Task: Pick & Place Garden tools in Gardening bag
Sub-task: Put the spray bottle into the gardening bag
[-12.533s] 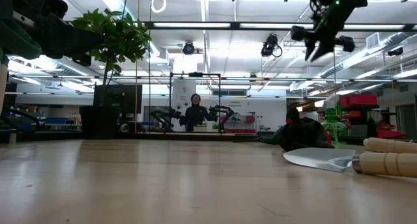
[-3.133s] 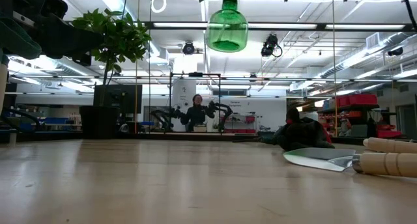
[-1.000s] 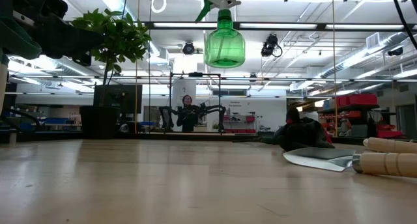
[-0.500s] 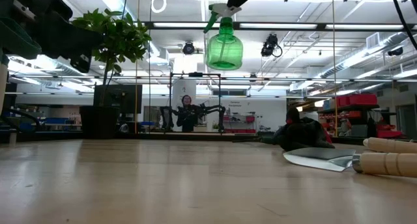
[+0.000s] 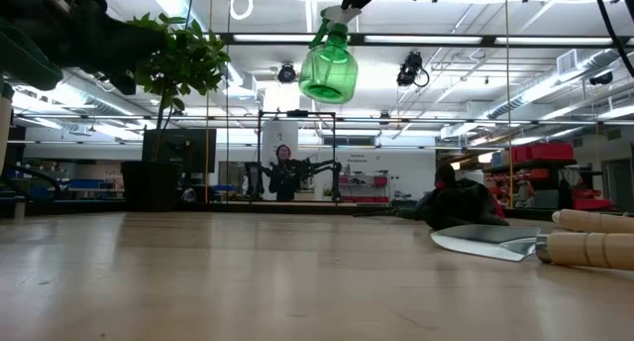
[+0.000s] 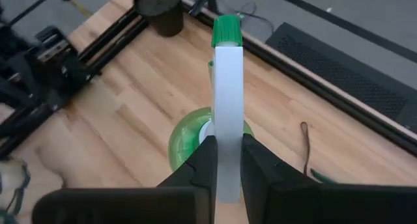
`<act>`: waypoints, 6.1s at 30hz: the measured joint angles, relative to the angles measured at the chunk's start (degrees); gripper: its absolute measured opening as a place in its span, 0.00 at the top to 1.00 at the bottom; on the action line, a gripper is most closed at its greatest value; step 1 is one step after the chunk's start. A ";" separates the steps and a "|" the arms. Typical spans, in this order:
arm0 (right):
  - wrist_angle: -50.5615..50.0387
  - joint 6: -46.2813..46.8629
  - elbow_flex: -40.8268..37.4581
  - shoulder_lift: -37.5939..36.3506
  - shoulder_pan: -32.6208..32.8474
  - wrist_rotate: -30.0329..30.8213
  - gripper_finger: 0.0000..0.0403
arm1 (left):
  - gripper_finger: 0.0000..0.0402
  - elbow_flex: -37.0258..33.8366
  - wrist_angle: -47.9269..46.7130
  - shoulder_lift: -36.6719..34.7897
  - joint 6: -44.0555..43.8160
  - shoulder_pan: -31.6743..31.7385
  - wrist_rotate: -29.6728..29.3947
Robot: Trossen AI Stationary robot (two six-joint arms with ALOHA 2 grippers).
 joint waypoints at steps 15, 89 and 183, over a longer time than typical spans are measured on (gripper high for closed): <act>2.56 -1.92 -0.02 0.00 -1.35 0.63 0.89 | 0.92 14.97 -0.67 19.20 4.44 -0.01 -1.88; 8.44 -4.44 -0.02 -0.02 -1.35 1.20 0.89 | 0.37 58.03 0.93 77.07 16.36 6.33 -25.40; 10.59 -4.63 -0.02 -0.02 -1.32 1.06 0.89 | 0.44 57.99 6.57 80.09 17.25 11.57 -18.70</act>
